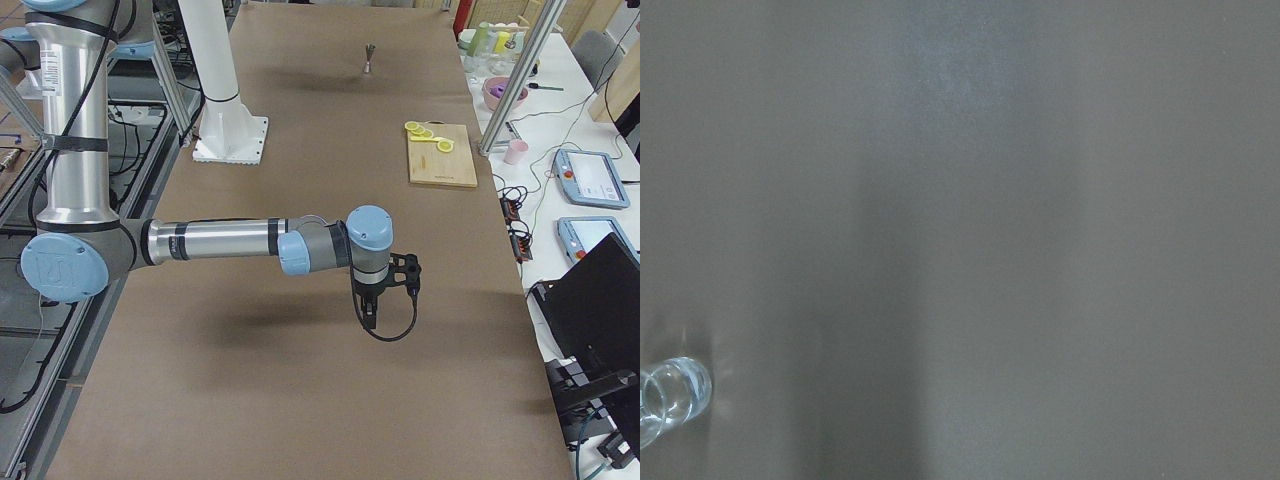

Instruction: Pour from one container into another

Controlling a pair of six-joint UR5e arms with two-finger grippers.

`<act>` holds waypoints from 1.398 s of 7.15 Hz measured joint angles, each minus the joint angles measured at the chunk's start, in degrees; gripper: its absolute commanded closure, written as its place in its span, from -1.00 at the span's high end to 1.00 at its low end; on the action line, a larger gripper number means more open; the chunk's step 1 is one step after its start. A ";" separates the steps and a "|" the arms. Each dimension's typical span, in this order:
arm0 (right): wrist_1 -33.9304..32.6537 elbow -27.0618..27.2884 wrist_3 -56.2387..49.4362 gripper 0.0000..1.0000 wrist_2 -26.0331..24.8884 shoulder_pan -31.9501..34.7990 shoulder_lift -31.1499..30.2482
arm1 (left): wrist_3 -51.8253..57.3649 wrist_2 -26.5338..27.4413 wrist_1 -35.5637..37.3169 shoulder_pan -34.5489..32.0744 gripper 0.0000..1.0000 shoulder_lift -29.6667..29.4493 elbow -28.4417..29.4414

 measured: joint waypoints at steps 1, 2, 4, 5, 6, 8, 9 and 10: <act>0.07 -0.07 0.00 1.00 -0.12 -0.01 0.19 | 0.00 0.00 0.00 0.00 0.96 -0.01 0.00; 0.08 -0.16 -0.01 1.00 -0.33 -0.03 0.35 | 0.00 0.00 0.00 0.00 0.96 -0.01 0.00; 0.07 -0.23 -0.26 1.00 -0.92 -0.03 0.30 | -0.06 0.00 0.00 0.00 0.96 -0.01 0.00; 0.07 -0.23 -0.36 1.00 -1.00 -0.03 0.16 | -0.08 0.00 0.00 0.00 0.96 -0.01 0.00; 0.09 -0.19 -0.42 1.00 -1.07 -0.02 -0.10 | -0.08 0.00 0.00 0.00 0.96 -0.01 0.00; 0.13 -0.18 -0.55 1.00 -1.16 0.04 -0.61 | -0.09 0.00 0.00 0.00 0.96 -0.01 0.00; 0.10 -0.10 -0.58 1.00 -1.17 0.11 -0.85 | -0.09 0.00 0.00 0.00 0.96 -0.01 0.00; 0.10 0.04 -0.59 1.00 -1.18 0.17 -1.00 | -0.09 0.00 0.00 0.00 0.96 -0.01 0.00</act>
